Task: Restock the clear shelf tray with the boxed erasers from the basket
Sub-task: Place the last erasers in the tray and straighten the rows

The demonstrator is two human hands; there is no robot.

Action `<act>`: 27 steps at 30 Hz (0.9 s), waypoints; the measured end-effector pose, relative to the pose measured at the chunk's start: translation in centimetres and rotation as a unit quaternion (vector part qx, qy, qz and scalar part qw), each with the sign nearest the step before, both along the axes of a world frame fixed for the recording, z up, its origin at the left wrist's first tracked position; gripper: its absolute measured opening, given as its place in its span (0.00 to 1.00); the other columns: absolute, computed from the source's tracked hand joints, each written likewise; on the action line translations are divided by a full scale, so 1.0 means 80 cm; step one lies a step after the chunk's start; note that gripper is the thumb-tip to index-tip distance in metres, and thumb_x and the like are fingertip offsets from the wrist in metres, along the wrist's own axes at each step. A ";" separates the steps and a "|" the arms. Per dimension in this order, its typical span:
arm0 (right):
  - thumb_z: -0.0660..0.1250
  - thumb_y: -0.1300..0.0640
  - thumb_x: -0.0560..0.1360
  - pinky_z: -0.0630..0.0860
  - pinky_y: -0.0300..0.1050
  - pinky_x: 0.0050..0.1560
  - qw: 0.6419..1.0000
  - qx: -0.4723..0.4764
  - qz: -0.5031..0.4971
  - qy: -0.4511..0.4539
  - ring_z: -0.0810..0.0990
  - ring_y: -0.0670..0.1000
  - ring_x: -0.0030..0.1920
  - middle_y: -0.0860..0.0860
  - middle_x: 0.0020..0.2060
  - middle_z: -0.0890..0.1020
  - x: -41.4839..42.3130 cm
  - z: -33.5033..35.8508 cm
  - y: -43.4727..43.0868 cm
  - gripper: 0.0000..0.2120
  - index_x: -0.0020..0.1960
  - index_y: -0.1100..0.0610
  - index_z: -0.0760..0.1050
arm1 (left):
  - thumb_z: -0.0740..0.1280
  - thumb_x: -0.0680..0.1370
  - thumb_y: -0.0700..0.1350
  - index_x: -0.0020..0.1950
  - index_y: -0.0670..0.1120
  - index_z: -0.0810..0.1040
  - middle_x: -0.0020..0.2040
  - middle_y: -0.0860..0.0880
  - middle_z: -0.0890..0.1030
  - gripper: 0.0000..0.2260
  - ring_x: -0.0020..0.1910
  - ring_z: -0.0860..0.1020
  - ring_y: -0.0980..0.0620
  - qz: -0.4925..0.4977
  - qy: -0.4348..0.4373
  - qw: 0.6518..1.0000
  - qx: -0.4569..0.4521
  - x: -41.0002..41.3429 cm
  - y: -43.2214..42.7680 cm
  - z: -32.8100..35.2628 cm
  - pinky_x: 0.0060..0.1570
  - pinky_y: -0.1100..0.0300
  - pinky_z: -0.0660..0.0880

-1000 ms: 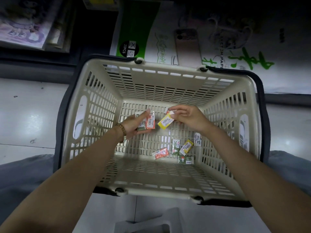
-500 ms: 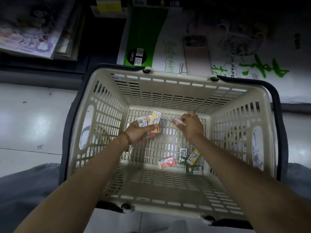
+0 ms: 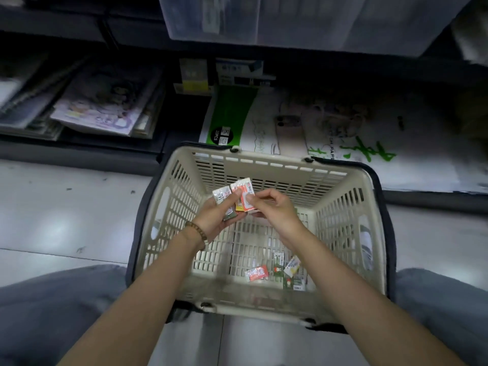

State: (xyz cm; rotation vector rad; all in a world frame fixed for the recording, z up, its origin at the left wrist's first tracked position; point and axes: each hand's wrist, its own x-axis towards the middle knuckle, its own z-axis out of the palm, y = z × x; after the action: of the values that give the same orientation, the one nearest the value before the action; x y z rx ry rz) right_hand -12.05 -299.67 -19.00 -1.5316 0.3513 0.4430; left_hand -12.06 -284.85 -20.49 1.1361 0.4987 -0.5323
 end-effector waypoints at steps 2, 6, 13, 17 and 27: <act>0.70 0.58 0.73 0.78 0.44 0.48 1.000 0.008 0.023 0.016 0.79 0.49 0.44 0.53 0.46 0.80 0.000 0.030 -0.003 0.10 0.52 0.58 0.73 | 0.69 0.74 0.49 0.54 0.40 0.78 0.47 0.45 0.85 0.14 0.47 0.83 0.52 -0.016 -0.011 1.000 0.002 -0.003 0.002 0.027 0.40 0.65 0.79; 0.65 0.62 0.76 0.76 0.39 0.48 0.996 0.040 0.065 0.035 0.80 0.48 0.45 0.51 0.47 0.82 0.001 0.093 -0.017 0.11 0.58 0.55 0.73 | 0.63 0.79 0.45 0.53 0.39 0.76 0.43 0.44 0.85 0.10 0.44 0.84 0.49 -0.024 -0.008 0.999 -0.035 -0.004 0.012 0.086 0.39 0.60 0.80; 0.61 0.63 0.78 0.77 0.43 0.51 0.985 0.167 0.043 0.030 0.81 0.50 0.47 0.55 0.47 0.83 0.003 0.173 -0.015 0.12 0.60 0.62 0.74 | 0.62 0.79 0.46 0.57 0.40 0.76 0.54 0.43 0.81 0.12 0.47 0.83 0.51 -0.063 -0.084 0.994 0.009 0.004 0.013 0.177 0.41 0.63 0.79; 0.59 0.64 0.79 0.78 0.43 0.49 0.964 0.265 0.018 0.014 0.82 0.51 0.44 0.56 0.45 0.84 0.013 0.215 -0.008 0.11 0.59 0.63 0.75 | 0.60 0.80 0.47 0.54 0.44 0.76 0.44 0.47 0.83 0.10 0.37 0.83 0.55 -0.023 -0.098 0.995 0.014 0.016 0.003 0.216 0.33 0.64 0.78; 0.63 0.63 0.77 0.74 0.52 0.62 0.985 0.090 0.043 -0.139 0.80 0.56 0.54 0.60 0.55 0.81 0.041 0.293 0.015 0.15 0.63 0.61 0.75 | 0.58 0.76 0.61 0.56 0.44 0.78 0.54 0.41 0.81 0.23 0.53 0.81 0.47 -0.129 -0.161 0.978 0.038 0.048 -0.001 0.293 0.43 0.59 0.80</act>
State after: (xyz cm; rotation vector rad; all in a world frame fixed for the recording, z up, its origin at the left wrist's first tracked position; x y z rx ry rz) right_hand -8.80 -298.49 4.47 -1.4115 0.0254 0.3132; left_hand -8.19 -284.96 2.98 1.3414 0.0916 -0.5419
